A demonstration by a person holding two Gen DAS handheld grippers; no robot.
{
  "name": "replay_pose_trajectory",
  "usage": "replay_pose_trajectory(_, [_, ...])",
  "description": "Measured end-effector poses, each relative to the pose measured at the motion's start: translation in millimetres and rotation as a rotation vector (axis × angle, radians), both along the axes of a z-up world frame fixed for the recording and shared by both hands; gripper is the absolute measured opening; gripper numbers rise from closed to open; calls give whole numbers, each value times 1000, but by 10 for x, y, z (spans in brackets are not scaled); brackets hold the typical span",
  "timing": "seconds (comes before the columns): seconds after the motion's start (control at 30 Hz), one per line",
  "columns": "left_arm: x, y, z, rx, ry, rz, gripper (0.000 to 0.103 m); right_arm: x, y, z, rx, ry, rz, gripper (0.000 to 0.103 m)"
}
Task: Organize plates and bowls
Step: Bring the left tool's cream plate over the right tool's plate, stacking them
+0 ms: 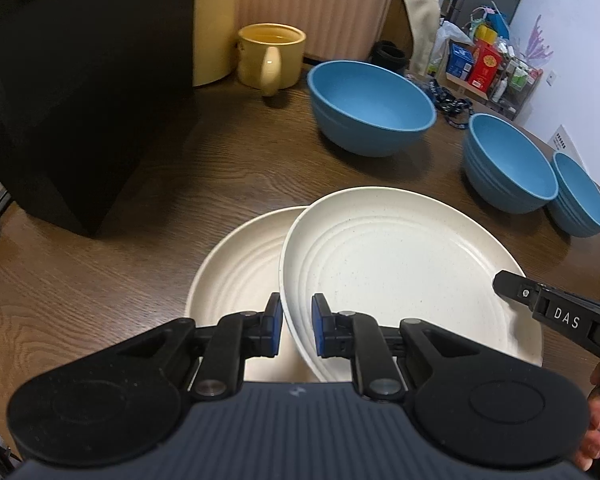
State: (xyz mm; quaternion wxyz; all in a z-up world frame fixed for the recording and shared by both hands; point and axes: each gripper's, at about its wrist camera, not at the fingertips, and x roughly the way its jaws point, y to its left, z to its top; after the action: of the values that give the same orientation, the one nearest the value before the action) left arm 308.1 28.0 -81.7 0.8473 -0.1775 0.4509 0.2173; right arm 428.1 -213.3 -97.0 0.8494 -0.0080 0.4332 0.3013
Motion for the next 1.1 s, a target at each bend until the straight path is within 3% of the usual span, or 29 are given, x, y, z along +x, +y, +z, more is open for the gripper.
replay_pose_trajectory(0.43, [-199,320,-74,-4,23,40,15,-198,402,-44,-32,-27,63,9])
replay_pose_trajectory(1.1, [-284,433,-215,9,58,-6,17,-452,649,-127,-127,-98,90,10])
